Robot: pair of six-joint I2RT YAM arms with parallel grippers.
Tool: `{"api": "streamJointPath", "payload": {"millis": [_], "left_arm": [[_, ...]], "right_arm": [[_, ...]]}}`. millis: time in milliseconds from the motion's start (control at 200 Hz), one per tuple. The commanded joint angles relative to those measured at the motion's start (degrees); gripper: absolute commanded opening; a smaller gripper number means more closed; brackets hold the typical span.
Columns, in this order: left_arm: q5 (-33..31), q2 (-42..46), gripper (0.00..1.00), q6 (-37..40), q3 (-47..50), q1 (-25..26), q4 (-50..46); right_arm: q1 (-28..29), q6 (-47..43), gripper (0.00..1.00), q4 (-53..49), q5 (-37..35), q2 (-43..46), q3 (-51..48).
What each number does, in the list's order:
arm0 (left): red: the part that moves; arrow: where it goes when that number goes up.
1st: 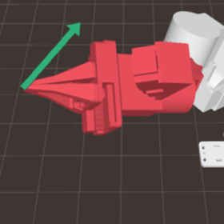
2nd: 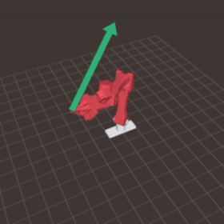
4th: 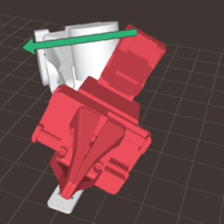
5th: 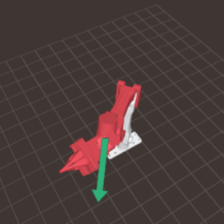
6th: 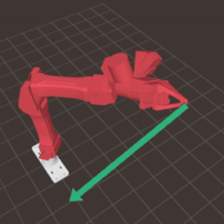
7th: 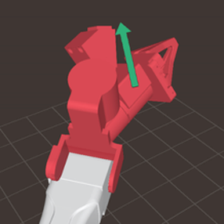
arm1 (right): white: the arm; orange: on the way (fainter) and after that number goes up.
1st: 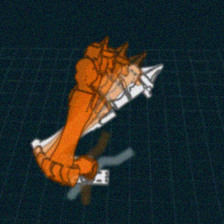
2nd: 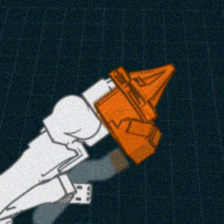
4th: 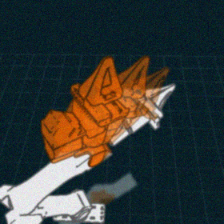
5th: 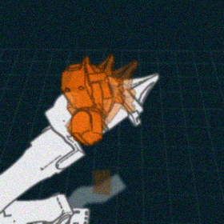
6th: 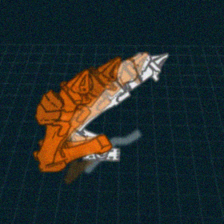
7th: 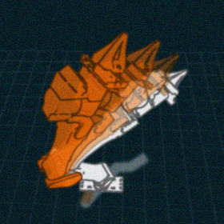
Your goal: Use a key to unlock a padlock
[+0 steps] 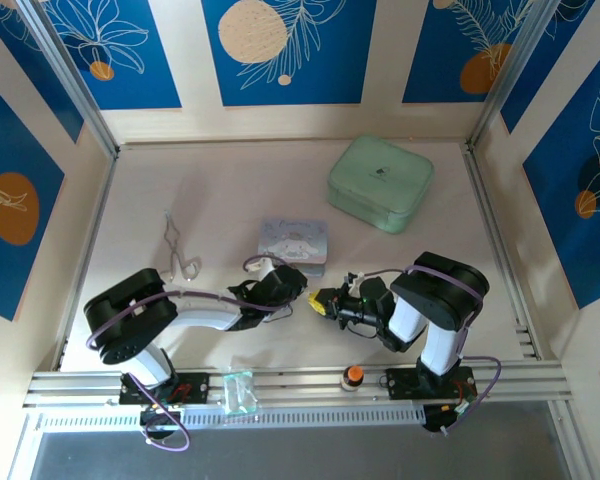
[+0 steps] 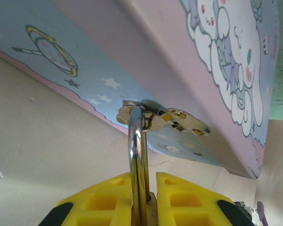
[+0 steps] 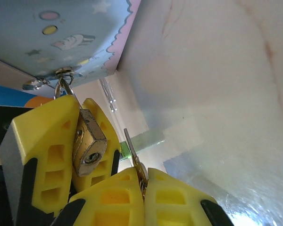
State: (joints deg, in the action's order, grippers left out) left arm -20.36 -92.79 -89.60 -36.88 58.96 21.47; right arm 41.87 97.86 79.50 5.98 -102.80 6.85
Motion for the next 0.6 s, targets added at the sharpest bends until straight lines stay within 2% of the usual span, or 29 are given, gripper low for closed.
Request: {"api": "streamJointPath", "payload": {"millis": [0,135,595], "left_arm": [[-1.5,-0.4,0.02,-0.7,-1.4,0.2,2.5],[-1.7,-0.8,0.02,-0.7,-1.3,0.2,2.6],[-2.2,-1.5,0.02,-1.3,-0.1,0.1,4.2]], "right_arm": [[0.7,0.4,0.00,0.9,-2.0,0.3,0.0],[1.7,-0.1,0.00,0.9,-4.4,0.9,-0.5],[2.0,-1.1,0.00,0.9,-5.8,2.8,-1.0]]}}
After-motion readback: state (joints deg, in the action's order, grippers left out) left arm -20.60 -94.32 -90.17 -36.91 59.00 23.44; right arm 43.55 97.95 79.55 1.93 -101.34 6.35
